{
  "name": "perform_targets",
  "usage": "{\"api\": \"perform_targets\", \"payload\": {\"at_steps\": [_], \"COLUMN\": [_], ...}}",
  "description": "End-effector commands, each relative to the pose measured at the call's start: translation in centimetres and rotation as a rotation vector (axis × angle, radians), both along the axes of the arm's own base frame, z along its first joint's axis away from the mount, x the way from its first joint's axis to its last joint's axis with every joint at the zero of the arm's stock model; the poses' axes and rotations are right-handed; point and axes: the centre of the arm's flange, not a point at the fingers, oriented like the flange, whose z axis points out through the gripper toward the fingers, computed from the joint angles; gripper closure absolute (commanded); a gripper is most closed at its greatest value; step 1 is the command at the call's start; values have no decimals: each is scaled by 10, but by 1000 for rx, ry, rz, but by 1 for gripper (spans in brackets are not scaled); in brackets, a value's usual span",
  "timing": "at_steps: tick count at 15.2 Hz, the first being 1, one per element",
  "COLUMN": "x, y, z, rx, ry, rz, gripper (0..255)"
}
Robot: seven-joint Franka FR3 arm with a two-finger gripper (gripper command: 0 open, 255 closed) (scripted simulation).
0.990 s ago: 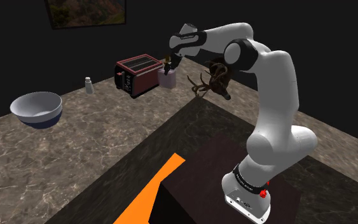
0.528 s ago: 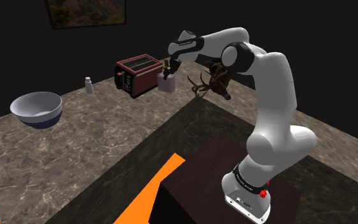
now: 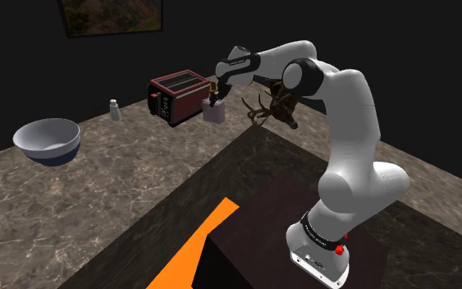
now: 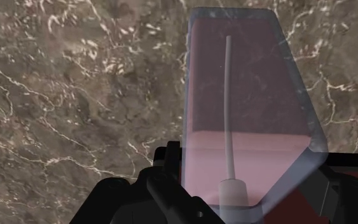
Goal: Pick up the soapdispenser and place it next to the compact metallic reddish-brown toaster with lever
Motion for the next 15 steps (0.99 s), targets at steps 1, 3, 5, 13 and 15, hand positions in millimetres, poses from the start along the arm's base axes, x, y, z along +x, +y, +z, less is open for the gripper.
{"api": "perform_targets", "payload": {"at_steps": [1, 3, 5, 13, 15], "x": [-2, -2, -2, -8, -14], "y": [0, 0, 0, -2, -3], "z": [-7, -7, -7, 18, 41], "rx": [2, 2, 2, 2, 2], "ry": [8, 8, 8, 8, 8], "rz": [-1, -1, -1, -1, -1], "gripper": [255, 255, 255, 0, 0]}}
